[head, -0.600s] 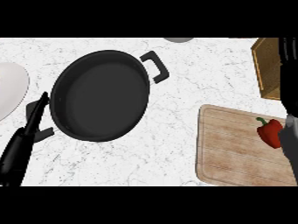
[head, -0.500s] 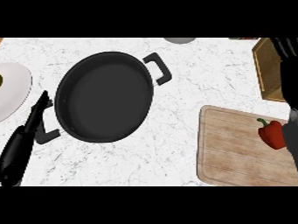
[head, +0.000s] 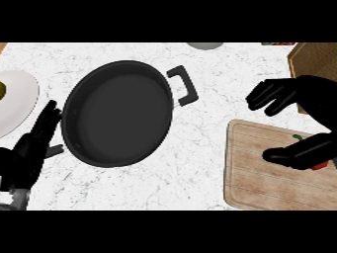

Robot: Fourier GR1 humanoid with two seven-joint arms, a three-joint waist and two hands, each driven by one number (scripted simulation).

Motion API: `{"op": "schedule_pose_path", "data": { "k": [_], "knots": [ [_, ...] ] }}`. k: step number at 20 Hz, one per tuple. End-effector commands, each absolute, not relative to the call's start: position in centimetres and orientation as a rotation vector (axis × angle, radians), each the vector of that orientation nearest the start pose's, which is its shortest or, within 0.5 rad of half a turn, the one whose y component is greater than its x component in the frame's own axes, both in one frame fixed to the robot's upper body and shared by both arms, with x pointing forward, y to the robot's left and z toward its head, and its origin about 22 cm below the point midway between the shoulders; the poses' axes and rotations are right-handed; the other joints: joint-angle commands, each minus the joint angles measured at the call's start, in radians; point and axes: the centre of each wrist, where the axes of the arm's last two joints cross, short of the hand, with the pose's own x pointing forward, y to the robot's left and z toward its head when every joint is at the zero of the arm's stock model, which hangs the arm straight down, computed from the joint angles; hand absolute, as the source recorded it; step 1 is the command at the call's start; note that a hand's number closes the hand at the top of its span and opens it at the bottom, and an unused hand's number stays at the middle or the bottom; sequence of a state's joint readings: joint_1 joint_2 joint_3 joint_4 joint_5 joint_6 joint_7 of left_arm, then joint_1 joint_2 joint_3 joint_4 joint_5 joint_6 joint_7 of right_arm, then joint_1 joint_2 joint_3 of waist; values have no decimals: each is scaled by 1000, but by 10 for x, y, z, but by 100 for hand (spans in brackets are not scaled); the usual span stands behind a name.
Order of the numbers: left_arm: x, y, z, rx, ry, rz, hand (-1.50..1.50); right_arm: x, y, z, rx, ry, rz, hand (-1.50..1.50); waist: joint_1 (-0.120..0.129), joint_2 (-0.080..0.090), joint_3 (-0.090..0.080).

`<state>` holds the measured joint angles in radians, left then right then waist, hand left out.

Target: Pick the bell pepper from the cutting board and place it in the basket

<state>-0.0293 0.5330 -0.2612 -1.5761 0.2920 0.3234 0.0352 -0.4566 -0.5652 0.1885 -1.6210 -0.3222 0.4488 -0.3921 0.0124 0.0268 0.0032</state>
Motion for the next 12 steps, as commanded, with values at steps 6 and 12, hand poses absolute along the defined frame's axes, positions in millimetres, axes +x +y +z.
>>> {"op": "schedule_pose_path", "data": {
  "k": [6,12],
  "knots": [
    [279,319,41,199,-1382,-50,0,264,-276,152,533,-2084,1165,-150,-29,-28,-4],
    [278,317,45,209,-1383,-61,0,264,-293,231,91,-1873,1492,-150,-29,-32,-8]
  ]
}}
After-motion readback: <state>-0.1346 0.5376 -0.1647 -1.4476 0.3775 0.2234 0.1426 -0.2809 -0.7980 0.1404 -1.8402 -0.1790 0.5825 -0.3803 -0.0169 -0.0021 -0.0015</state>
